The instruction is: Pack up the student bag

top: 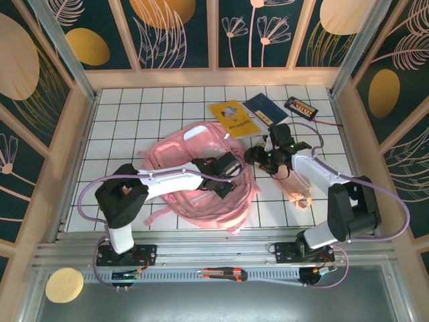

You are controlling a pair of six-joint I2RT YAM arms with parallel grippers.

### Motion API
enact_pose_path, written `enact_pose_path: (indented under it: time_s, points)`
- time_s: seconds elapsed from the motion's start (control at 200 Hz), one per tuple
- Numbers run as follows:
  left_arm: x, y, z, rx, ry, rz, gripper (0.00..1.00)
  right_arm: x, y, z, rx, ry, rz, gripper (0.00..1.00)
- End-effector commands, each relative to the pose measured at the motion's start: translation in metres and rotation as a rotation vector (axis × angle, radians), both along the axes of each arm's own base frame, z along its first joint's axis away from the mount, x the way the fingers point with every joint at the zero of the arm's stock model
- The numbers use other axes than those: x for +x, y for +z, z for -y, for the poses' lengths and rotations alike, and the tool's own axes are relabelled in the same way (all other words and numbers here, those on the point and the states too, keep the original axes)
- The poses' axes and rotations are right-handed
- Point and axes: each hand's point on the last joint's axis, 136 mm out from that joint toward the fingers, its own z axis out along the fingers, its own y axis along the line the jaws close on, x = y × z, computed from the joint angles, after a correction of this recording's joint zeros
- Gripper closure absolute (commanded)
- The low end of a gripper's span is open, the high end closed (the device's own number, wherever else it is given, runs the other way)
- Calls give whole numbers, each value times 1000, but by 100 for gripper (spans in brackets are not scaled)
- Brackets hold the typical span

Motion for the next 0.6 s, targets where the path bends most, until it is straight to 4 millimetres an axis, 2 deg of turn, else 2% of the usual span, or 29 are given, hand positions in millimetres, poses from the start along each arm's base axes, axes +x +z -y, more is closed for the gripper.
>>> enact_pose_path:
  time_s: [0.0,0.06,0.09,0.18,0.285,0.35,0.465,0.595]
  points:
    - [-9,15,-11,32,-63,23,100,6,23,-6,33,25,122,28]
    - [-2,30,-16,36,-84,100,100,15,39,-5,24,33,217,26]
    - [3,48,-19,19,-92,155,100,20,49,-4,21,42,277,25]
    - [16,77,-31,8,-105,275,100,33,87,-6,26,76,489,24]
    - [28,104,-47,-22,-130,375,100,35,125,-13,52,161,725,24]
    - [34,120,-55,-63,-140,407,100,29,141,-19,62,235,849,24]
    - [36,141,-60,-136,-200,432,100,14,147,-31,50,417,981,29]
    - [42,151,-64,-153,-217,444,100,9,129,-32,-40,549,980,35]
